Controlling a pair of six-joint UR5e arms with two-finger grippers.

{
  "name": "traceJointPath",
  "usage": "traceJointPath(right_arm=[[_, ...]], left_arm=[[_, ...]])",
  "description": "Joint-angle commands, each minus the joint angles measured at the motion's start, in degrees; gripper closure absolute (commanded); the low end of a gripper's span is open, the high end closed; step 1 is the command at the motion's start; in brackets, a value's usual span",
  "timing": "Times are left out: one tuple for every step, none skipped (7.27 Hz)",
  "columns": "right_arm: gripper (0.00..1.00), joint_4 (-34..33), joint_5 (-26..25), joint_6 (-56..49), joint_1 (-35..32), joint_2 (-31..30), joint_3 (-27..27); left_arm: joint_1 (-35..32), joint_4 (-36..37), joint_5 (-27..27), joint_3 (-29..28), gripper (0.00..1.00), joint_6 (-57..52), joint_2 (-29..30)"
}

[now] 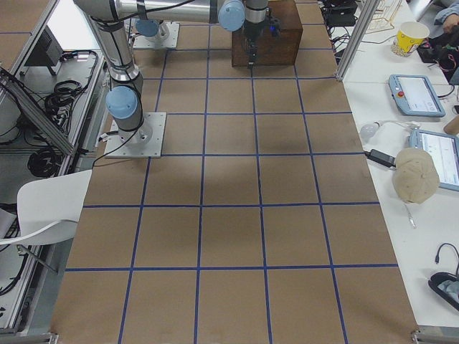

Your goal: Open drawer and put corn inside

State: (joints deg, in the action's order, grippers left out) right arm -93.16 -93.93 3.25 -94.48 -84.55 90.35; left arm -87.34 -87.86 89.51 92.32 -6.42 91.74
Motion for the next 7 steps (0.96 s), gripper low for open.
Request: traceJointPath(right_arm=[[0.00, 0.0, 0.0, 0.0, 0.0, 0.0, 0.0], [0.00, 0.0, 0.0, 0.0, 0.0, 0.0, 0.0], [0.00, 0.0, 0.0, 0.0, 0.0, 0.0, 0.0], [0.00, 0.1, 0.0, 0.0, 0.0, 0.0, 0.0], [0.00, 0.0, 0.0, 0.0, 0.0, 0.0, 0.0], [0.00, 0.1, 0.0, 0.0, 0.0, 0.0, 0.0], [0.00, 0.0, 0.0, 0.0, 0.0, 0.0, 0.0]], left_arm=[[0.0, 0.1, -0.2, -0.1, 0.00, 0.0, -0.1], [0.0, 0.1, -0.3, 0.0, 0.00, 0.0, -0.1], [-0.1, 0.0, -0.2, 0.0, 0.00, 0.0, -0.2], [-0.2, 0.0, -0.3, -0.2, 0.00, 0.0, -0.6], [0.0, 0.0, 0.2, -0.4, 0.00, 0.0, -0.6], [0.0, 0.0, 0.0, -0.4, 0.00, -0.1, -0.5], [0.1, 0.0, 0.0, -0.4, 0.00, -0.3, -0.2]])
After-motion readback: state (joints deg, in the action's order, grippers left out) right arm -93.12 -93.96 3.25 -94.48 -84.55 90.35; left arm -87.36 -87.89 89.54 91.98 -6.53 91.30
